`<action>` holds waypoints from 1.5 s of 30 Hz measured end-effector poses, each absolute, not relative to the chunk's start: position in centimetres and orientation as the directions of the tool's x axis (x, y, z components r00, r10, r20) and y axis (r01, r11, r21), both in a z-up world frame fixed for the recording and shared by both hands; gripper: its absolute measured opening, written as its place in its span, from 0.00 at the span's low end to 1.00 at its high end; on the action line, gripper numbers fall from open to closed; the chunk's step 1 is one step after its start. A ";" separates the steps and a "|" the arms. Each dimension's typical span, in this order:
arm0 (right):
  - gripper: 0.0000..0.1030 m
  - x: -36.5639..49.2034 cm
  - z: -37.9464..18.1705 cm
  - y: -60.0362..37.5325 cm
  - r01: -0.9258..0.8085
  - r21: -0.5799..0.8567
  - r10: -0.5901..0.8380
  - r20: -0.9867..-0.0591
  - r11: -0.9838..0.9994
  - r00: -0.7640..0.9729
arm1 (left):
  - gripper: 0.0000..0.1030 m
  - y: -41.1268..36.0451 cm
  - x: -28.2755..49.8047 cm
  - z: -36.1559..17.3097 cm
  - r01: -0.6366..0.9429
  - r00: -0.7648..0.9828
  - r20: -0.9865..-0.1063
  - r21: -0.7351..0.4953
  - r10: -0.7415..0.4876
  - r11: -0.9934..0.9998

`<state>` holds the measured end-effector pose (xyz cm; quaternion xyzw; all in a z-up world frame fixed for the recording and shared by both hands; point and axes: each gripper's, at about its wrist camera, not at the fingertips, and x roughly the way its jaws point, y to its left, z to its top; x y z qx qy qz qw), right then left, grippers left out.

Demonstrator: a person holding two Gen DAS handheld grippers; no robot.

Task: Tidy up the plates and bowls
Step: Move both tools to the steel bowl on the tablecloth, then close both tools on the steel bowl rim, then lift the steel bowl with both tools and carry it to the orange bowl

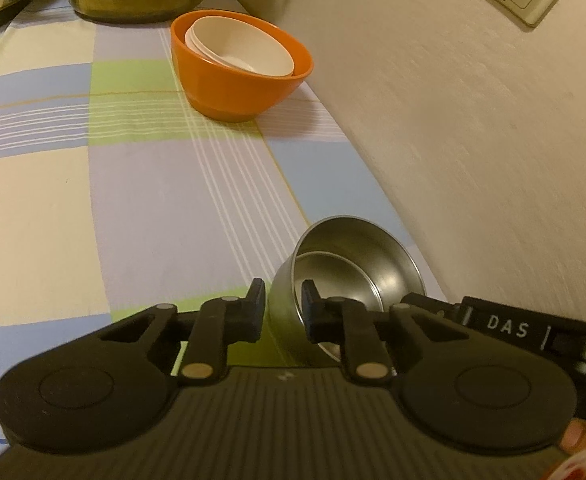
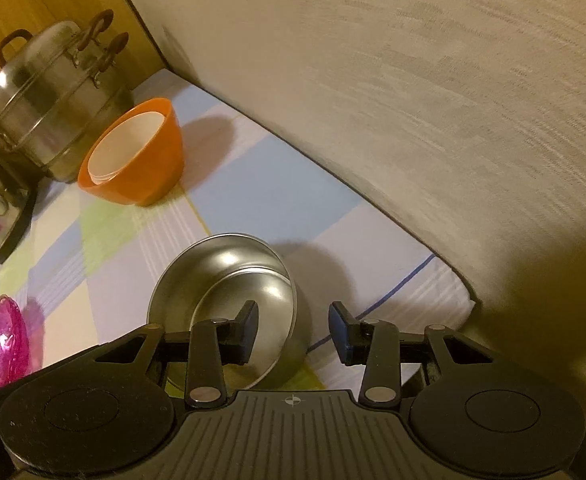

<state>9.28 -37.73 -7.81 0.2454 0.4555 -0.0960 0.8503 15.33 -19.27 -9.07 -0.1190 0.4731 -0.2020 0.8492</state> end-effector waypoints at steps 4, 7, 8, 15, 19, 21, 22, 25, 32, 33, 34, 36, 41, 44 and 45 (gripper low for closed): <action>0.27 9.7 -8.0 -37.7 0.396 0.331 0.061 -0.827 0.856 0.559 | 0.13 -19.4 15.4 -9.2 0.238 0.468 -0.755 -0.392 -0.459 0.889; 0.20 9.9 -8.2 -37.6 0.401 0.325 0.059 -0.834 0.857 0.549 | 0.12 -19.5 15.6 -9.3 0.242 0.466 -0.756 -0.391 -0.460 0.888; 0.18 10.0 -8.3 -37.5 0.404 0.323 0.058 -0.836 0.856 0.546 | 0.11 -19.6 15.6 -9.3 0.244 0.466 -0.755 -0.392 -0.461 0.887; 0.07 10.0 -8.4 -37.5 0.410 0.314 0.050 -0.841 0.857 0.539 | 0.06 -19.9 15.8 -9.4 0.255 0.457 -0.758 -0.391 -0.466 0.884; 0.06 10.0 -8.4 -37.4 0.409 0.312 0.049 -0.841 0.857 0.539 | 0.06 -19.9 15.9 -9.4 0.259 0.456 -0.758 -0.389 -0.467 0.884; 0.06 10.0 -8.4 -37.4 0.410 0.314 0.049 -0.840 0.857 0.540 | 0.05 -19.8 15.8 -9.3 0.257 0.454 -0.760 -0.388 -0.466 0.885; 0.06 10.0 -8.4 -37.4 0.409 0.315 0.049 -0.839 0.856 0.542 | 0.05 -19.8 15.8 -9.3 0.258 0.454 -0.760 -0.386 -0.464 0.885; 0.06 9.8 -8.2 -37.3 0.405 0.322 0.049 -0.830 0.855 0.556 | 0.05 -19.8 15.7 -9.1 0.256 0.457 -0.758 -0.389 -0.465 0.885; 0.06 9.5 -7.1 -37.0 0.385 0.341 0.062 -0.811 0.858 0.582 | 0.05 -19.0 15.6 -8.1 0.245 0.477 -0.744 -0.398 -0.467 0.884; 0.06 9.5 -6.9 -36.9 0.381 0.342 0.062 -0.808 0.859 0.586 | 0.05 -18.9 15.6 -7.9 0.245 0.481 -0.742 -0.398 -0.467 0.884; 0.06 9.6 -6.6 -36.8 0.377 0.345 0.064 -0.805 0.860 0.590 | 0.05 -18.7 15.6 -7.6 0.244 0.485 -0.739 -0.398 -0.467 0.884; 0.06 9.9 -6.1 -36.6 0.368 0.347 0.066 -0.798 0.862 0.599 | 0.05 -18.4 15.8 -7.1 0.241 0.495 -0.732 -0.401 -0.468 0.884; 0.06 10.8 -4.8 -35.9 0.344 0.358 0.075 -0.780 0.868 0.622 | 0.05 -17.6 16.5 -5.6 0.234 0.525 -0.713 -0.403 -0.464 0.885; 0.06 11.5 -4.0 -35.5 0.329 0.362 0.079 -0.768 0.872 0.636 | 0.05 -17.1 17.2 -4.6 0.227 0.544 -0.702 -0.404 -0.459 0.886; 0.06 11.8 -3.7 -35.4 0.323 0.362 0.080 -0.764 0.875 0.641 | 0.05 -17.0 17.4 -4.3 0.224 0.551 -0.698 -0.404 -0.457 0.887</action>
